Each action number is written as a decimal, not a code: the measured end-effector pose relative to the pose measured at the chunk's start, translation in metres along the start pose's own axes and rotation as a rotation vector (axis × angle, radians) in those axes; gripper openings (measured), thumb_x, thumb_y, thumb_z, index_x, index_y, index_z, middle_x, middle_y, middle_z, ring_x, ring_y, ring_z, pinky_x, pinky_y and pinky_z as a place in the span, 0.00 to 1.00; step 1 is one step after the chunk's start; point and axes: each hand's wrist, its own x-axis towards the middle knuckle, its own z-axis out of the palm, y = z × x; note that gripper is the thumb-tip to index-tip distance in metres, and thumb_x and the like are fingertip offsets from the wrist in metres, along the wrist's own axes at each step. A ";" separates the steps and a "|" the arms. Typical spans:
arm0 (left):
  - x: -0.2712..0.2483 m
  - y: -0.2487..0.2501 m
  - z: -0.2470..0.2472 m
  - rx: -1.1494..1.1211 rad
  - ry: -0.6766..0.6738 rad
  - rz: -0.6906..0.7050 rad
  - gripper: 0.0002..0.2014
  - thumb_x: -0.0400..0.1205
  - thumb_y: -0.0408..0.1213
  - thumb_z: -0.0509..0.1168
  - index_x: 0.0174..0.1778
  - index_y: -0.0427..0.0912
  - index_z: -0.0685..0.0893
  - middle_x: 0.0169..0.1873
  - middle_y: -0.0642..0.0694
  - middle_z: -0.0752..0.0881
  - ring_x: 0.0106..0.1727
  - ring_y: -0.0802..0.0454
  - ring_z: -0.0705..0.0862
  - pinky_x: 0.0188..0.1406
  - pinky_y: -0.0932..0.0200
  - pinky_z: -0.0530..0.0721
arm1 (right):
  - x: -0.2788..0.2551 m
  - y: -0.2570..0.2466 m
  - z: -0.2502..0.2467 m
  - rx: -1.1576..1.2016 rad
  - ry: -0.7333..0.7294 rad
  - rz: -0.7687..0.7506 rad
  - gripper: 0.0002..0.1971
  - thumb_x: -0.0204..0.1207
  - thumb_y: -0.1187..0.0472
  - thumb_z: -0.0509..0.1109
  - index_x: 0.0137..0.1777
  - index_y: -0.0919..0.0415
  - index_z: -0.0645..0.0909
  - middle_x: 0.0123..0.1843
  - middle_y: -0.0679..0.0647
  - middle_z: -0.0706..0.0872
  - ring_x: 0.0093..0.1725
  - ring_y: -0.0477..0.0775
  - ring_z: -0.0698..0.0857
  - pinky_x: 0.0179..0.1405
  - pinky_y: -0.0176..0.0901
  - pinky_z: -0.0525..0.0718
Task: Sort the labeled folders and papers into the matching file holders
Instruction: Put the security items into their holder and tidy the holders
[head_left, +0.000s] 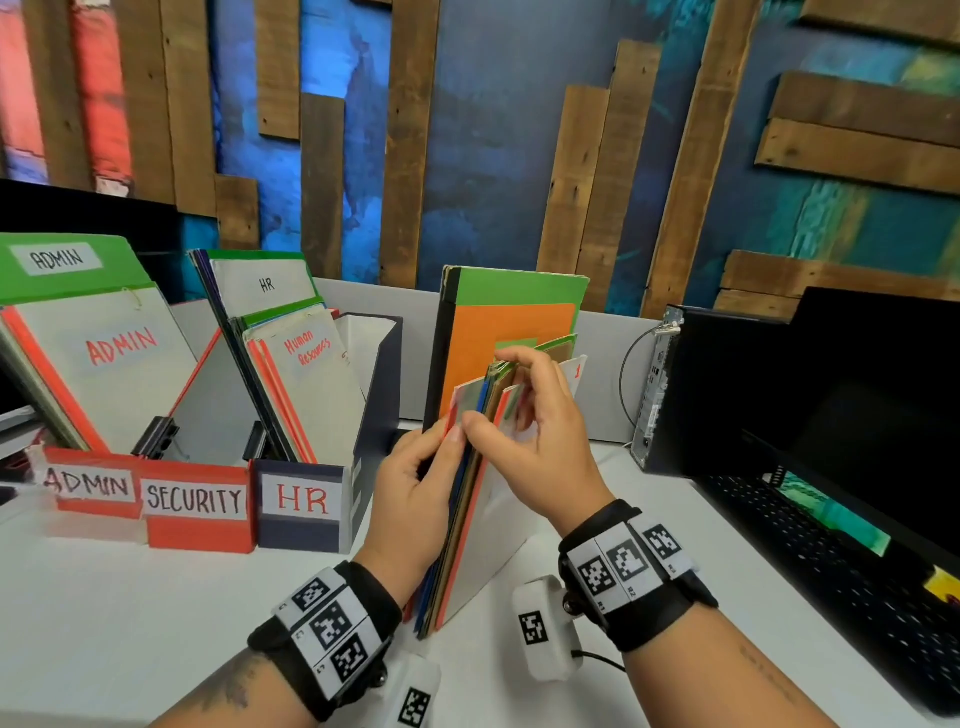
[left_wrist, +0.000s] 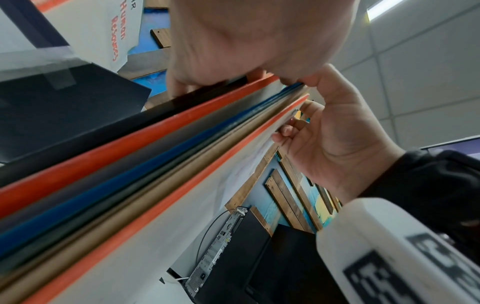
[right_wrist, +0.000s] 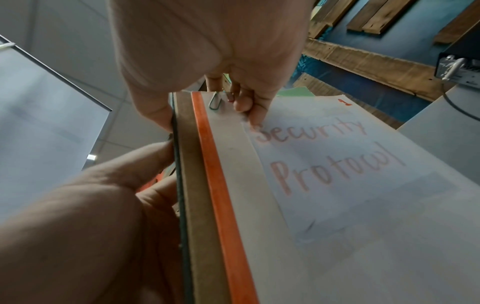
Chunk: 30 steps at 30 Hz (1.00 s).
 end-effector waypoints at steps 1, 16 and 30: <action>0.000 0.000 -0.001 0.005 0.001 -0.005 0.15 0.89 0.47 0.61 0.67 0.54 0.89 0.52 0.53 0.90 0.60 0.54 0.86 0.61 0.50 0.86 | -0.001 0.001 0.000 0.005 0.004 0.001 0.25 0.75 0.56 0.78 0.70 0.47 0.74 0.60 0.46 0.81 0.60 0.46 0.82 0.57 0.37 0.83; 0.000 0.003 0.002 -0.028 0.047 -0.020 0.12 0.90 0.44 0.62 0.59 0.55 0.92 0.44 0.46 0.92 0.50 0.45 0.90 0.53 0.40 0.89 | 0.002 -0.001 -0.001 -0.125 0.071 -0.029 0.23 0.72 0.50 0.81 0.65 0.45 0.78 0.58 0.49 0.73 0.60 0.38 0.75 0.55 0.25 0.75; -0.003 -0.001 0.004 -0.039 0.044 -0.001 0.16 0.90 0.46 0.59 0.61 0.48 0.91 0.45 0.46 0.92 0.51 0.46 0.90 0.51 0.42 0.89 | 0.018 -0.007 -0.005 -0.270 -0.058 -0.107 0.18 0.70 0.50 0.79 0.46 0.56 0.72 0.51 0.47 0.73 0.46 0.48 0.77 0.41 0.41 0.79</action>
